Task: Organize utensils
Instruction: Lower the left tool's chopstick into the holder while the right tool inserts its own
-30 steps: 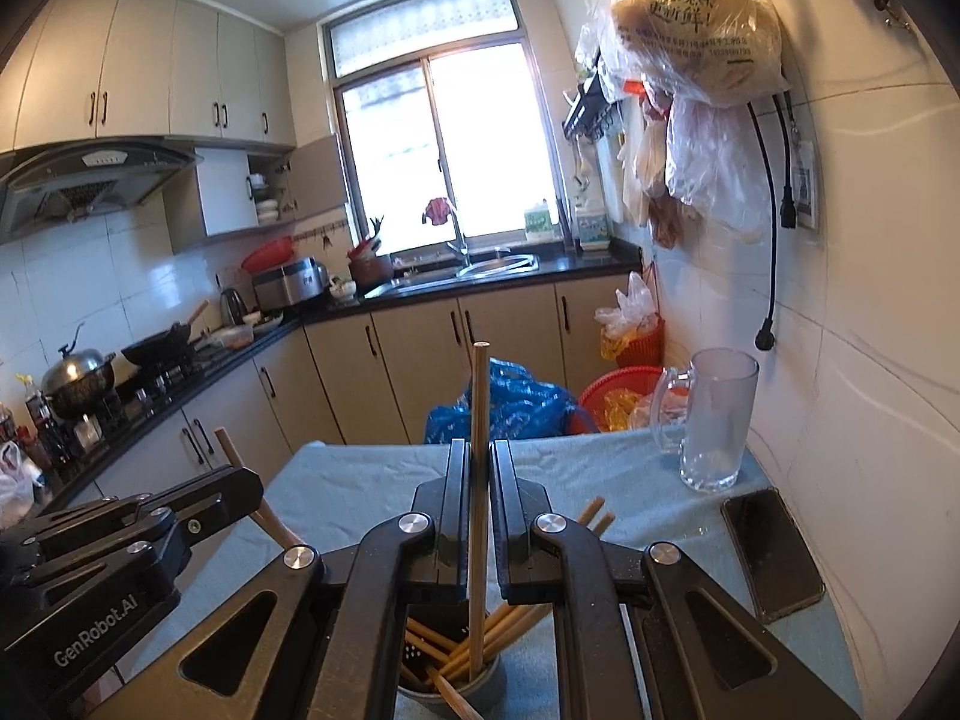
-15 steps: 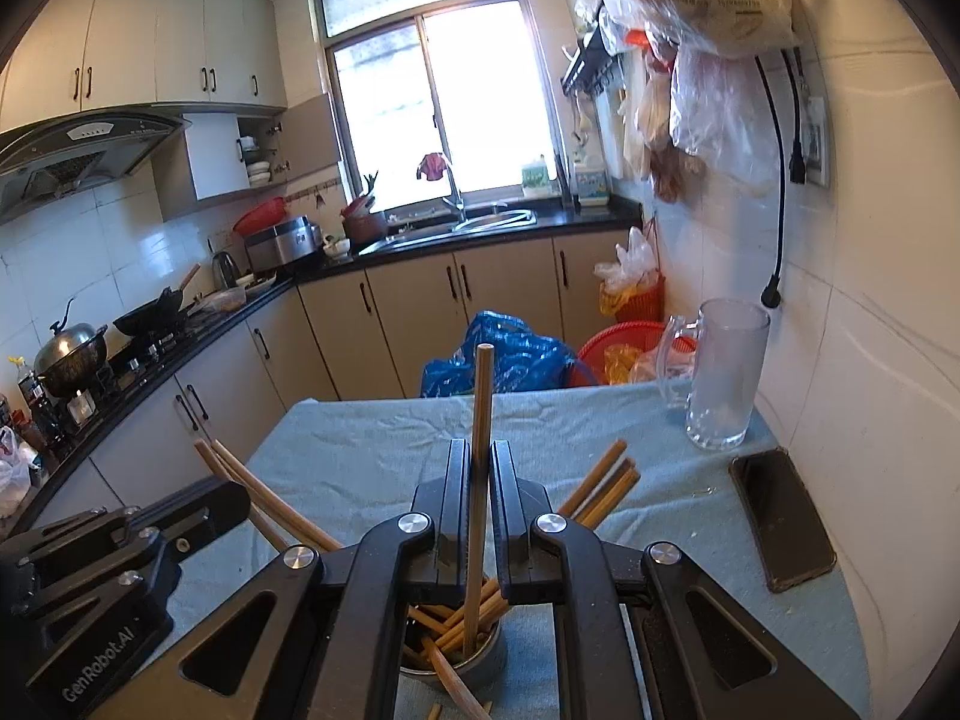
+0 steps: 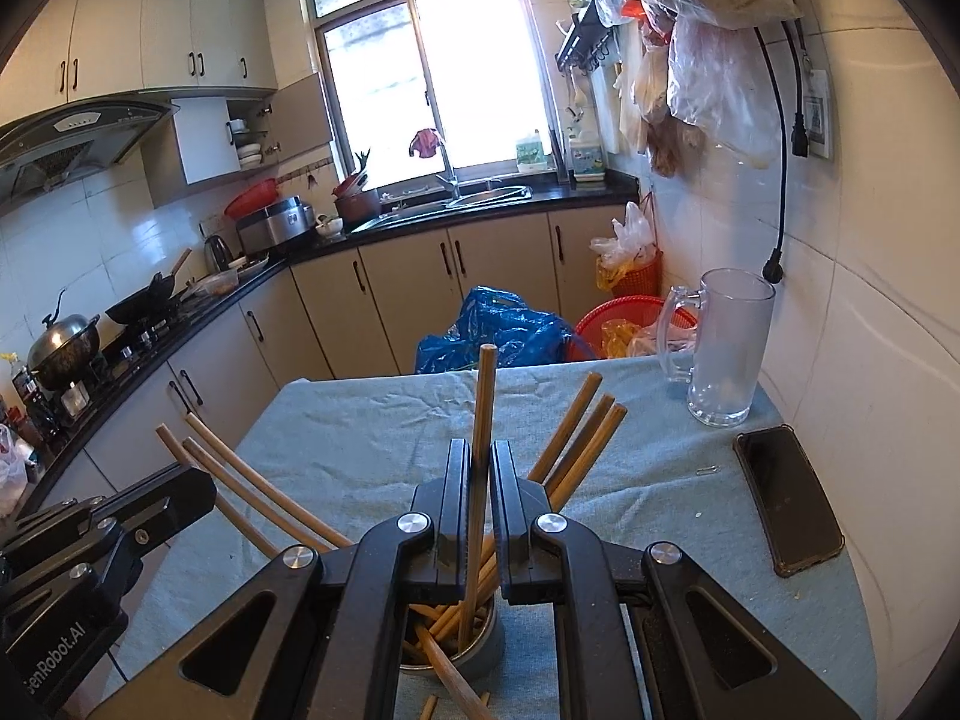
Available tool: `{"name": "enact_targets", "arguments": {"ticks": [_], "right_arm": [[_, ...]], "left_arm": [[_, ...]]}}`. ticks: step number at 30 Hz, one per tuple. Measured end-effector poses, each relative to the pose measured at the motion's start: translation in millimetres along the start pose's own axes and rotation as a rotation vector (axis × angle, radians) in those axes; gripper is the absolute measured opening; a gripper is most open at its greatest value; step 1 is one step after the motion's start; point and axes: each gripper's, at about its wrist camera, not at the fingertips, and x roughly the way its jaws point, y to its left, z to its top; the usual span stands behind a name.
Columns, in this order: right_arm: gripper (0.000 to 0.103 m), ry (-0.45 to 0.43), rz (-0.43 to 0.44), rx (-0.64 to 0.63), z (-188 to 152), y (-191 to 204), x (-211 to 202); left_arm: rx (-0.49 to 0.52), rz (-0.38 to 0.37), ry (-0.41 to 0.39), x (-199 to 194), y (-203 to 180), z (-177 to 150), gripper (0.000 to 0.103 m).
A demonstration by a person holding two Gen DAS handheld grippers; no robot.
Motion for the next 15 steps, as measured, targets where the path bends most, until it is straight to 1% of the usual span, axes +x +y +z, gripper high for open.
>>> {"name": "enact_targets", "arguments": {"ticks": [5,15], "right_arm": [[0.008,0.003,0.001,0.001,0.4,-0.3,1.0],[0.008,0.003,0.007,0.001,1.9,0.1,1.8]], "left_arm": [[0.001,-0.001,0.016,3.2,0.7,-2.9,0.006],[-0.016,0.001,0.006,-0.5,3.0,-1.5,0.006]]}}
